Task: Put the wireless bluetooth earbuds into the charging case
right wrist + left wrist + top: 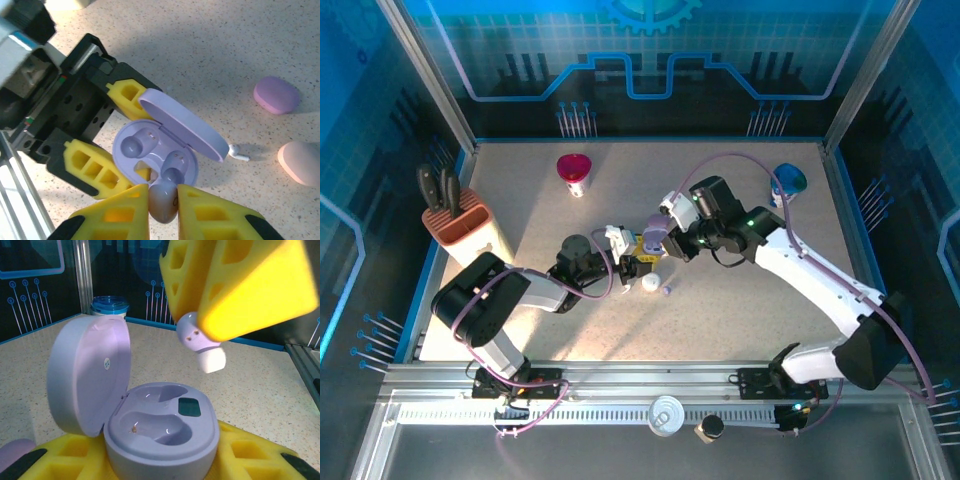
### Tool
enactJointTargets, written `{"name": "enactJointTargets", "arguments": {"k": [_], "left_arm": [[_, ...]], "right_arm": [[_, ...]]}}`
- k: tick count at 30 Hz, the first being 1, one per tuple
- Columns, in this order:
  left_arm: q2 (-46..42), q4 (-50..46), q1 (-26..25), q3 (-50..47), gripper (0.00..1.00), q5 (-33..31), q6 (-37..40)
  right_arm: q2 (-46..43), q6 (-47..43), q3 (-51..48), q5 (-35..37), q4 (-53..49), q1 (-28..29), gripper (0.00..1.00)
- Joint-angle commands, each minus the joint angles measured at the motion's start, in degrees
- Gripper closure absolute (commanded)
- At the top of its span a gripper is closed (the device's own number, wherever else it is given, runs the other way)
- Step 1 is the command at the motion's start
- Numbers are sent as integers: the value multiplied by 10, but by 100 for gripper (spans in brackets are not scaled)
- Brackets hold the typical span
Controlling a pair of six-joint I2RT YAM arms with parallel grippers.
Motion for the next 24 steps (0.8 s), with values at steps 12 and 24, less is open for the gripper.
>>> {"name": "enactJointTargets", "arguments": {"k": [12, 24], "left_arm": [[-6, 6, 4, 22, 62, 26, -7], [-11, 5, 4, 20, 62, 23, -13]], "right_arm": [[21, 4, -1, 16, 29, 9, 83], [23, -13, -9, 31, 13, 10, 82]]}}
